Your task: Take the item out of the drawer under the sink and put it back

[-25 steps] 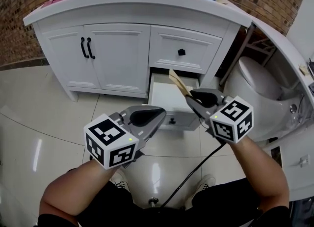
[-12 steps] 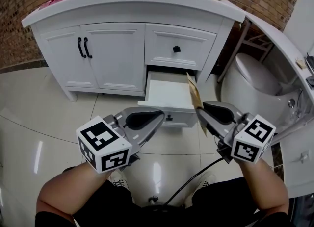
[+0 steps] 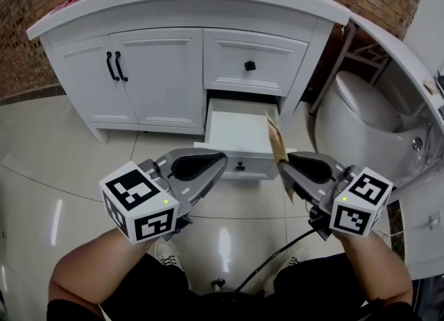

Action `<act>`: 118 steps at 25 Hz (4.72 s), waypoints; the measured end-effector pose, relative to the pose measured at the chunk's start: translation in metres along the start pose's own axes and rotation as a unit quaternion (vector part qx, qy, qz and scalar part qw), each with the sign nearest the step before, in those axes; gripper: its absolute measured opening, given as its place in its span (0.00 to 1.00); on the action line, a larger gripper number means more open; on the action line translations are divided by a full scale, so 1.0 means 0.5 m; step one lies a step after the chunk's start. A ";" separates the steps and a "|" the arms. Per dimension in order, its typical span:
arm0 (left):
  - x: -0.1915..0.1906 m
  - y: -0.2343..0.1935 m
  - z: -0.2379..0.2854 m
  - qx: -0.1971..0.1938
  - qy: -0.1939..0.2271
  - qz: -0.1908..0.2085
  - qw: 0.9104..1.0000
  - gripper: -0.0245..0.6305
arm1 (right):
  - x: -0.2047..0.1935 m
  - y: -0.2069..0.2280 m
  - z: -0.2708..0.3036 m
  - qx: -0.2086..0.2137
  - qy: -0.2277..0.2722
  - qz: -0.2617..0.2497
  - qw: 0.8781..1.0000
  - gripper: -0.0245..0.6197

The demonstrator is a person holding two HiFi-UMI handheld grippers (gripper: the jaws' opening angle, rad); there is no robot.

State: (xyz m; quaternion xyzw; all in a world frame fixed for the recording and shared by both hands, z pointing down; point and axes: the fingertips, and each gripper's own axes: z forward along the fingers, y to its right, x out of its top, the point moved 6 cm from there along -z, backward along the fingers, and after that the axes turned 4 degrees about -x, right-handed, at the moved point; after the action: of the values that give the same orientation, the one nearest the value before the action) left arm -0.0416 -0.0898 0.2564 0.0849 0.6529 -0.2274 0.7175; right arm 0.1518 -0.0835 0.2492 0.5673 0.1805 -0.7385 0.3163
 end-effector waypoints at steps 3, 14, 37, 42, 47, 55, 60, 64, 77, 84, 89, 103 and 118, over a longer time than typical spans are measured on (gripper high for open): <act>-0.003 0.000 0.005 -0.004 -0.002 -0.001 1.000 0.05 | -0.007 -0.003 0.006 0.003 -0.008 -0.005 1.000 0.13; 0.004 -0.002 0.010 0.001 -0.005 0.014 1.000 0.05 | -0.009 -0.006 0.009 0.012 -0.015 -0.007 1.000 0.13; -0.002 -0.012 0.006 0.007 -0.005 0.001 1.000 0.05 | -0.016 -0.011 0.018 0.018 -0.026 -0.016 0.999 0.13; -0.001 -0.013 0.005 0.007 -0.004 0.000 1.000 0.05 | -0.016 -0.012 0.019 0.019 -0.027 -0.018 0.999 0.13; 0.001 -0.014 0.005 0.008 -0.002 0.000 1.000 0.05 | -0.012 -0.004 0.017 0.012 -0.024 -0.016 1.000 0.13; 0.005 -0.025 0.002 0.021 0.007 -0.005 1.000 0.05 | 0.029 0.035 0.025 -0.018 0.003 -0.015 1.000 0.13; 0.001 -0.028 0.005 0.016 0.004 -0.006 1.000 0.05 | 0.048 0.055 0.055 -0.026 -0.007 -0.030 0.999 0.13; -0.003 -0.029 0.013 0.012 0.001 -0.001 1.000 0.05 | 0.053 0.069 0.095 -0.025 -0.029 -0.052 0.998 0.13; 0.004 -0.089 0.016 0.032 0.015 -0.011 0.999 0.05 | 0.043 0.196 0.265 -0.058 -0.086 -0.125 0.987 0.13; -0.003 -0.115 0.010 0.046 0.011 -0.028 0.998 0.05 | -0.008 0.266 0.354 -0.082 -0.136 -0.137 0.978 0.14; 0.006 -0.115 0.007 0.047 0.017 -0.033 0.998 0.05 | -0.070 0.303 0.415 -0.089 -0.215 -0.198 0.952 0.14; 0.005 -0.119 0.006 0.046 0.020 -0.043 0.998 0.05 | -0.200 0.304 0.527 -0.026 -0.381 -0.373 0.846 0.14; 0.007 -0.121 0.000 0.041 0.019 -0.041 0.998 0.05 | -0.232 0.307 0.539 -0.024 -0.408 -0.345 0.845 0.28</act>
State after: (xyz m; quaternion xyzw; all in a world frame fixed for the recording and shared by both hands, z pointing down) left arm -0.0680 -0.1438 0.2636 0.0917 0.6596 -0.2815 0.6908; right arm 0.0779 -0.3346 0.4522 0.1079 0.2365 -0.9605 0.0994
